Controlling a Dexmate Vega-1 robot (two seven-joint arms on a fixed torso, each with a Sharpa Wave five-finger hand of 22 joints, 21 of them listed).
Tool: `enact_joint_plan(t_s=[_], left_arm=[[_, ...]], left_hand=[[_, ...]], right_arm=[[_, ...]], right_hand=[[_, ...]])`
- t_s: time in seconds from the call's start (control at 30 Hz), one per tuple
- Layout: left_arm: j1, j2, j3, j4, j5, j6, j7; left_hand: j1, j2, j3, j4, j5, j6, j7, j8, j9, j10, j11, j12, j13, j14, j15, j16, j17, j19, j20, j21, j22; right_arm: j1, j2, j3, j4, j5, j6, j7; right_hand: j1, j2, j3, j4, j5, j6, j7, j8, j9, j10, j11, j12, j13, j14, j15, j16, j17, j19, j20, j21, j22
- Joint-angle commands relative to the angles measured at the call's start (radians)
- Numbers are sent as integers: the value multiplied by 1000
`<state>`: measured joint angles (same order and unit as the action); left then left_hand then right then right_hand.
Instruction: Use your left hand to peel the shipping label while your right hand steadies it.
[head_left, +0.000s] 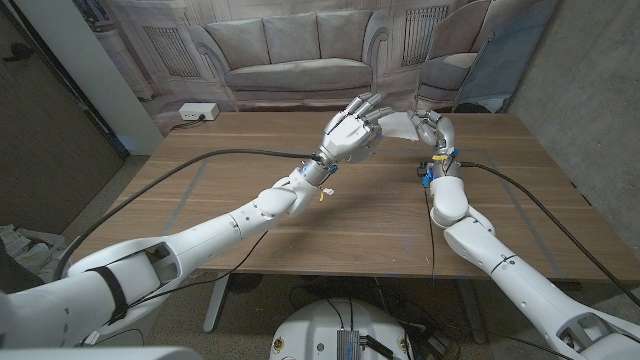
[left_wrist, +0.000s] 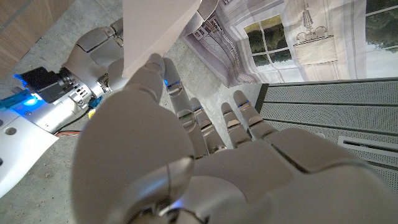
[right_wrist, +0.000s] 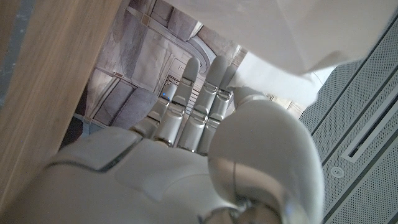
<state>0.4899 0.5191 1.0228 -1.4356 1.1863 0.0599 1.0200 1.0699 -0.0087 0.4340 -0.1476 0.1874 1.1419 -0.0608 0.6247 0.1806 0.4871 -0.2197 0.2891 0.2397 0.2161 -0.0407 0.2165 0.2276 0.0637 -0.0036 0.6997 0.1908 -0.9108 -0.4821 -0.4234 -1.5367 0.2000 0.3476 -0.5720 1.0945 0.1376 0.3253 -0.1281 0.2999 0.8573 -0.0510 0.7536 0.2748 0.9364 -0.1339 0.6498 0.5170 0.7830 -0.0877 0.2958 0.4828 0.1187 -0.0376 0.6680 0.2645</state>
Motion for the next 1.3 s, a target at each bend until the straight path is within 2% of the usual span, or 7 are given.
enact_joint_plan(t_s=[0.03,0.07,0.13,0.17,0.23,0.87,1.3], left_arm=[[45,41,-30,-57,10,6,-6],[47,52,-32,-74,4,-2,-34],[51,50,-35,-67,12,0,-11],[54,60,-38,-85,5,-6,-38],[57,58,-40,-78,15,-2,-15],[96,109,-76,-127,-1,-33,-30],[121,130,-93,-154,9,-28,-25]], left_hand=[[2,6,7,1,1,12,-4,47,141,12,0,2,4,3,-166,1,3,1,-5,9,2],[2,6,8,0,1,12,-3,48,142,12,0,2,4,2,-166,1,3,1,-4,9,2],[3,4,9,-1,0,14,-4,50,144,13,0,2,4,3,-167,1,3,1,-5,9,2],[3,4,10,-1,0,15,-2,51,145,13,0,2,4,3,-167,0,3,0,-6,9,2],[3,3,12,-2,0,16,-5,53,148,13,0,1,4,2,-167,0,3,0,-6,9,2],[1,-6,27,-5,-4,23,-20,66,169,18,0,-1,6,1,-169,-2,2,-2,-7,10,1],[0,-10,36,-6,-3,21,-12,72,180,20,0,-2,7,1,-170,-2,2,-2,-7,10,0]], right_arm=[[0,3,-10,-20,-13,-22,-14],[1,5,-12,-20,-16,-23,-17],[0,5,-14,-23,-25,-25,-24],[0,4,-16,-28,-30,-31,-29],[0,5,-17,-29,-28,-30,-28],[19,33,-31,-6,-37,-31,-50],[12,37,-31,-22,-48,-39,-75]], right_hand=[[-2,9,1,5,6,7,-6,10,159,4,-4,0,6,7,-145,-4,4,-5,-45,11,-1],[-1,9,1,5,6,8,-9,9,157,5,-4,0,5,7,-146,-5,4,-5,-46,12,-2],[-2,9,1,5,6,8,-8,9,157,5,-4,-1,5,8,-145,-5,5,-6,-45,13,-2],[-2,8,1,5,6,7,-7,9,157,5,-4,-1,6,9,-145,-4,5,-6,-46,14,-2],[-2,9,1,5,6,7,-9,9,157,6,-5,-1,6,8,-145,-6,5,-6,-45,15,-3],[-5,10,1,6,7,4,-11,7,155,4,-8,-6,9,9,-145,-12,10,-16,-47,26,-7],[-8,11,1,8,8,5,-12,7,154,5,-6,-10,9,9,-145,-16,11,-19,-48,34,-11]])
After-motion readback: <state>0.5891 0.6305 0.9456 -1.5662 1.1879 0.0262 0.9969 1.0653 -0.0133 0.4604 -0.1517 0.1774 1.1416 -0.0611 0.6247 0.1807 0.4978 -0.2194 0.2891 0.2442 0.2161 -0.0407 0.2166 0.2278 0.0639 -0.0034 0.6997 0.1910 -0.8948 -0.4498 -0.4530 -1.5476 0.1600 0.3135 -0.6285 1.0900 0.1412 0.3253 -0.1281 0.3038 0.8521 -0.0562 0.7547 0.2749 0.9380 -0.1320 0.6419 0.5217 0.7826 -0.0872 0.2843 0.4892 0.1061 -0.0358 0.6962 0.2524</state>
